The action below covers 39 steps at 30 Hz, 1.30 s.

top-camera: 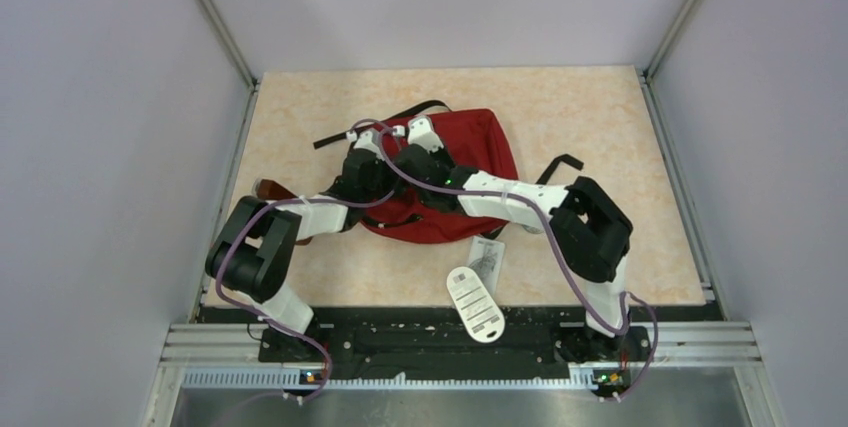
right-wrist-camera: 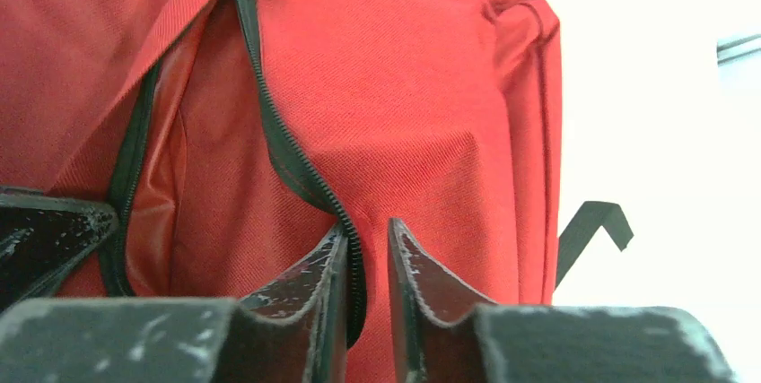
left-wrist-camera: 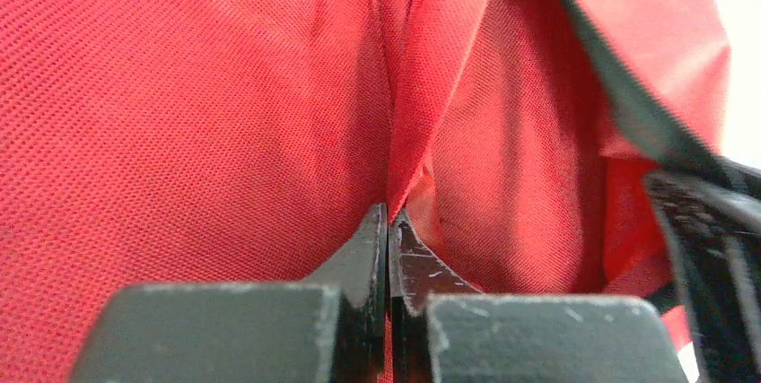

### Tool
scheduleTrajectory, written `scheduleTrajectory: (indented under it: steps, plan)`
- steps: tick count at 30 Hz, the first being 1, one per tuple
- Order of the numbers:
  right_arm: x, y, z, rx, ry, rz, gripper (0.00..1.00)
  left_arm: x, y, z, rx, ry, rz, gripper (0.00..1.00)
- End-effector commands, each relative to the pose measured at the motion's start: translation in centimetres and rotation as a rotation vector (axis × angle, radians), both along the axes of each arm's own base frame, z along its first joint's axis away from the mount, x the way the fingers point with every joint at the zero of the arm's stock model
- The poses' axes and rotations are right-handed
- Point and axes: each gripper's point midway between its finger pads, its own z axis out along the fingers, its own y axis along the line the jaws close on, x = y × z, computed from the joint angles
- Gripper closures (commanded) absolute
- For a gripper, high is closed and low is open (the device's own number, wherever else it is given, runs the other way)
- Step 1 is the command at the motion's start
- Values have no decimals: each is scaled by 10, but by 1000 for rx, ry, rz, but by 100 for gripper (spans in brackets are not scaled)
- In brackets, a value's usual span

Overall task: Pack the student bag
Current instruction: Unzip the student bag at the center of the board.

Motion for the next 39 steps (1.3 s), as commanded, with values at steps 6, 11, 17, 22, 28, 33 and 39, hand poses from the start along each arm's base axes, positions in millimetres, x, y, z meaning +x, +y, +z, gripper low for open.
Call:
scheduleTrajectory:
  steps: [6,11,17,22,28,33,39]
  plan:
    - [-4,-43,98,134,-253,-113,100,-1,11,-21,13,42,75,100]
    - [-6,-40,87,158,-242,-100,100,-1,12,-18,18,33,77,100]
    - [-7,-24,90,192,-194,-19,64,-1,5,9,34,-56,-11,70]
    - [-24,-7,109,300,-113,127,23,-8,8,62,61,-188,-55,31]
    - [-72,-17,122,430,3,262,19,-33,30,107,89,-276,-14,21]
    - [-127,-44,88,524,175,299,19,-73,38,119,64,-306,-50,21]
    - [-202,-68,10,668,455,319,21,-123,20,97,-34,-215,-173,22]
